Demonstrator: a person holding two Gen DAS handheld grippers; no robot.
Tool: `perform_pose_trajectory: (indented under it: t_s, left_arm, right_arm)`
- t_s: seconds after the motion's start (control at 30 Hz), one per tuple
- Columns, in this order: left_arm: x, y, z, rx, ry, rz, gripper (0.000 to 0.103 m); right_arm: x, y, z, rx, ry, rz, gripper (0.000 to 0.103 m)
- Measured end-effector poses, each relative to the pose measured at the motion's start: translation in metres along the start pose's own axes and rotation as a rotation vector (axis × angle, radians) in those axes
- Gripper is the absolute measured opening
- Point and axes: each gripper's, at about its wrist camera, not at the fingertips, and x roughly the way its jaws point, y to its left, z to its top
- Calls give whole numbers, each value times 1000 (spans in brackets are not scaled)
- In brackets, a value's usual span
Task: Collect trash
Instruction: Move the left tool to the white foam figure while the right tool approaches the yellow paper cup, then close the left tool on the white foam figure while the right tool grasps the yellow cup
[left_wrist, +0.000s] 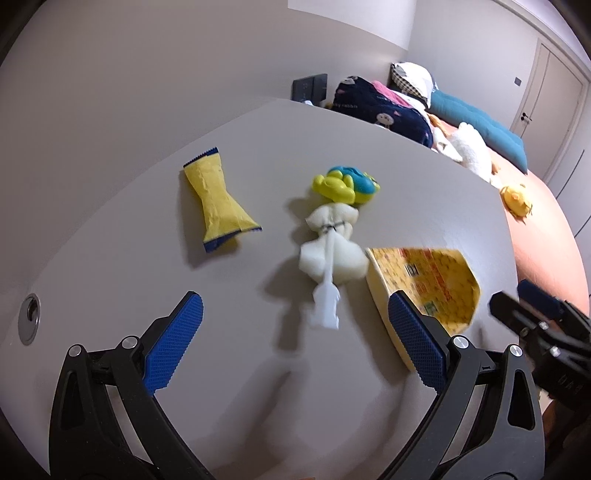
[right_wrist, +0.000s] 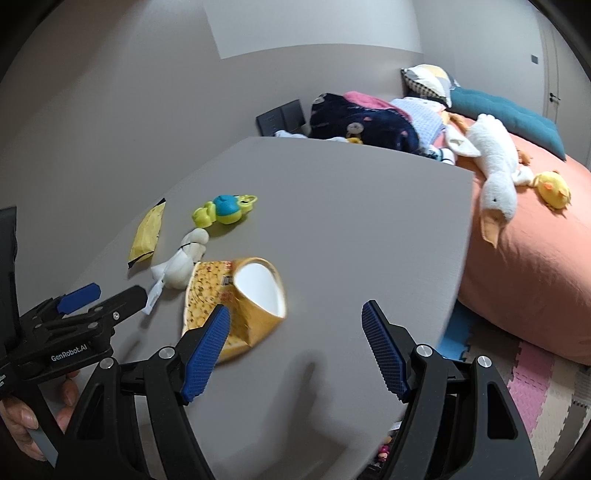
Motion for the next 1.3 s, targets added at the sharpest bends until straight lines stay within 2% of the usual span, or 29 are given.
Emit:
perform_pose_trajectory:
  t_s: [0.27,0.37,0.4,0.47,0.5,0.63,0.77,1.03,1.1,1.17,1.3]
  left_arm:
    - [8,4,14,6,-9,6,97]
    - [14,4,19,9,-4,4,97]
    - [16,4,21,12,-2,3,97]
    - [21,0,24,22,4,2,97]
    - [23,-2,25,28,6,2,97]
    - [32,-9,29,47,8,4,97]
    - [43,-9,34,36,22,-10,86]
    - [62,-14,33,41,60,-16,77]
    - [65,-16,33,46,67,-23,69]
    - [70,-19,31,54,82,-35,56]
    - [69,-27,28,106,63,-8,36]
  right_arm:
    - [31,13,8,-20,42,4,72]
    - [41,17,10,-35,58,7,62]
    - [44,18,10,-43,65,6,55]
    - [48,18,10,-46,71,22,46]
    - [49,18,11,-43,68,32,32]
    - [46,14,14,-37,48,25,31]
    - [42,6,14,-12,22,17,31]
    - [33,-11,21,33,-30,-9,31]
    - [31,-11,22,34,-38,-9,31]
    - [29,-12,22,35,-43,-7,31]
    - [25,-15,21,38,-49,-4,31]
